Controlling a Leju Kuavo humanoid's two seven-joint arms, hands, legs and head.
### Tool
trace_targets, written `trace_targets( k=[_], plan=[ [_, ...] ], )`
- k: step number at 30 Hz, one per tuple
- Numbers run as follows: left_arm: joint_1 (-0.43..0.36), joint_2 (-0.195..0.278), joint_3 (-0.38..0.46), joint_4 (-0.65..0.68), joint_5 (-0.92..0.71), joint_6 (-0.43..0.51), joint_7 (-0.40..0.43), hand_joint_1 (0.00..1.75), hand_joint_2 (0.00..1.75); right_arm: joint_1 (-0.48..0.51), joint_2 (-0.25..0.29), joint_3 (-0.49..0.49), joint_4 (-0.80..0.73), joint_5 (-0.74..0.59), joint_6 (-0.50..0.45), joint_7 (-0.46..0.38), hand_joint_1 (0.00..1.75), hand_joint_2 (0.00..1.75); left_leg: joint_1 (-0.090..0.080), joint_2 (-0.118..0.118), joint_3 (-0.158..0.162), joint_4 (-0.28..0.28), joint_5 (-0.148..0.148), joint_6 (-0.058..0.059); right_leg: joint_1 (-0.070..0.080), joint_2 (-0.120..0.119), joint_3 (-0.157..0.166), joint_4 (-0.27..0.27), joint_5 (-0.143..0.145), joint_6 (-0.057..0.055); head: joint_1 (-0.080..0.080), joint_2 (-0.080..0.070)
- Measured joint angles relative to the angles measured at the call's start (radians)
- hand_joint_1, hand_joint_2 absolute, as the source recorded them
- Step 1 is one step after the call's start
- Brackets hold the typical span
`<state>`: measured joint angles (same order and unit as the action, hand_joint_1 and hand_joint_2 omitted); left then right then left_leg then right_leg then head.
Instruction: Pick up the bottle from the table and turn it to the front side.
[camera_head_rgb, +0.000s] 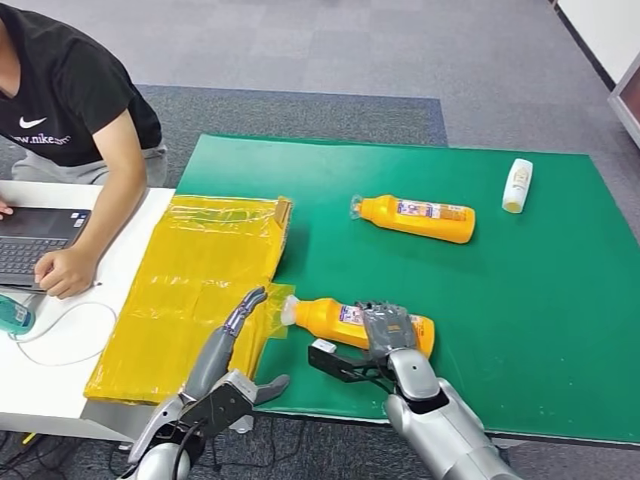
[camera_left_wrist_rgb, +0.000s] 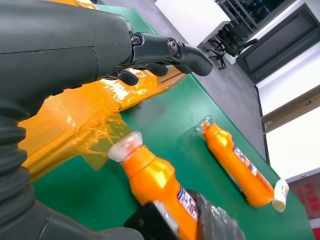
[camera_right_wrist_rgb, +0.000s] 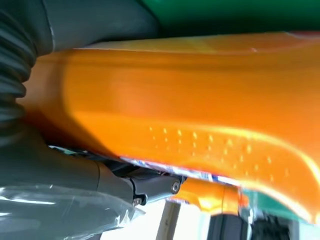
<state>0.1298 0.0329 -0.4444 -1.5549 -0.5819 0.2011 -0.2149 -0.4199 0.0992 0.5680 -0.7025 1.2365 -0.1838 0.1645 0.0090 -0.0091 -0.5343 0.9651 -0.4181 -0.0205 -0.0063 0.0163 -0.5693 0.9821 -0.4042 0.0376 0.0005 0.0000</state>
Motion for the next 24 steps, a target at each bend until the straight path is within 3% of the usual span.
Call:
trace_targets(
  k=[6, 24],
  plan=[
    [0.014, -0.003, 0.001, -0.01, 0.01, 0.011, -0.008, 0.0, 1.75, 0.073, -0.002, -0.059, -0.06, -0.098, -0.15, -0.146, 1.75, 1.75, 0.0, 0.001, -0.003, 0.0, 0.001, -0.001, 0.0, 0.002, 0.001, 0.0, 0.005, 0.003, 0.0, 0.0],
    [0.049, -0.029, 0.026, -0.051, 0.089, 0.1, -0.077, 0.0, 1.75, 0.217, -0.001, -0.166, -0.252, -0.373, -0.268, -0.363, 1.75, 1.75, 0.002, 0.001, -0.014, 0.0, 0.0, -0.003, 0.002, 0.002, -0.009, 0.0, 0.004, 0.001, 0.0, 0.0]
  ],
)
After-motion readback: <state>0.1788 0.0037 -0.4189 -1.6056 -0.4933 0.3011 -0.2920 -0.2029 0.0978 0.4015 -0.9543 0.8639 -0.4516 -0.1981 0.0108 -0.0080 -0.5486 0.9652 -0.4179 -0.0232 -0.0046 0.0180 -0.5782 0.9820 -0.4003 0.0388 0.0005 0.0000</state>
